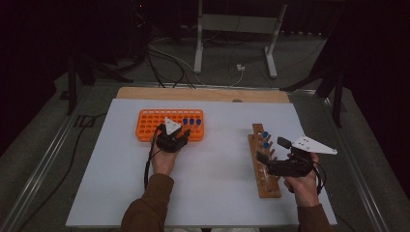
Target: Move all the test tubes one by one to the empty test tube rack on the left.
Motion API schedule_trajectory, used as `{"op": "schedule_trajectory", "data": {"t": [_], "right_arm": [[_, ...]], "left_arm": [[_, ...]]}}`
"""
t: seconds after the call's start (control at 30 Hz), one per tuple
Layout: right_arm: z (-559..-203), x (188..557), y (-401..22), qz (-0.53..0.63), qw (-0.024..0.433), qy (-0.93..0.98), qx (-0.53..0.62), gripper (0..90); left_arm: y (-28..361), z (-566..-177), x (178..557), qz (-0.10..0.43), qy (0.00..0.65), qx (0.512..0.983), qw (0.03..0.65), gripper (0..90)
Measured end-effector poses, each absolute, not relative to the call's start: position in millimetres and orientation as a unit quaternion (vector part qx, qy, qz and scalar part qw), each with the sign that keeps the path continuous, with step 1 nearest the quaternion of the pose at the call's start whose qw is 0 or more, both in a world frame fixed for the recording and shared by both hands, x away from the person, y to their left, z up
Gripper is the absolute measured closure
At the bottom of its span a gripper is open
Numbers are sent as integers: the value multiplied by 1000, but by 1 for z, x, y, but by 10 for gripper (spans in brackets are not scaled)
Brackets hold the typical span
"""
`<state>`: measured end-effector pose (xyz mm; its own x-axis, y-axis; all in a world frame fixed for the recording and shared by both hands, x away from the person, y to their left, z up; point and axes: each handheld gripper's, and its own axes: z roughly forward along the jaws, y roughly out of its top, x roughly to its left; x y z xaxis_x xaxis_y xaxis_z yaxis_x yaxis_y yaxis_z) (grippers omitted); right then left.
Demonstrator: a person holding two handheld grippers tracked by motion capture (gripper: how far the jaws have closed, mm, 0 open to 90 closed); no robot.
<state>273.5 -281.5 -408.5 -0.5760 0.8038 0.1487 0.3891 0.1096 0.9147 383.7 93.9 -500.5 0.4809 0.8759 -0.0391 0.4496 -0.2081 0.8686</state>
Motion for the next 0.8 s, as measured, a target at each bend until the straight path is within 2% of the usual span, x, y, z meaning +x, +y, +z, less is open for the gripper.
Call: {"op": "schedule_trajectory", "data": {"t": [0.27,0.43,0.57,0.63,0.8], "right_arm": [[-408,274,-286,525,203,711,422,0],[-410,276,-287,524,199,711,425,0],[-411,277,-285,522,201,711,425,0],[-412,278,-286,523,199,711,426,0],[-416,281,-288,523,198,706,435,0]], "left_arm": [[105,-492,378,227,456,726,461,402],[109,-486,371,223,459,724,464,250],[112,-482,363,223,463,723,462,173],[115,-481,357,223,461,721,466,165],[126,-474,342,217,457,718,478,43]]}}
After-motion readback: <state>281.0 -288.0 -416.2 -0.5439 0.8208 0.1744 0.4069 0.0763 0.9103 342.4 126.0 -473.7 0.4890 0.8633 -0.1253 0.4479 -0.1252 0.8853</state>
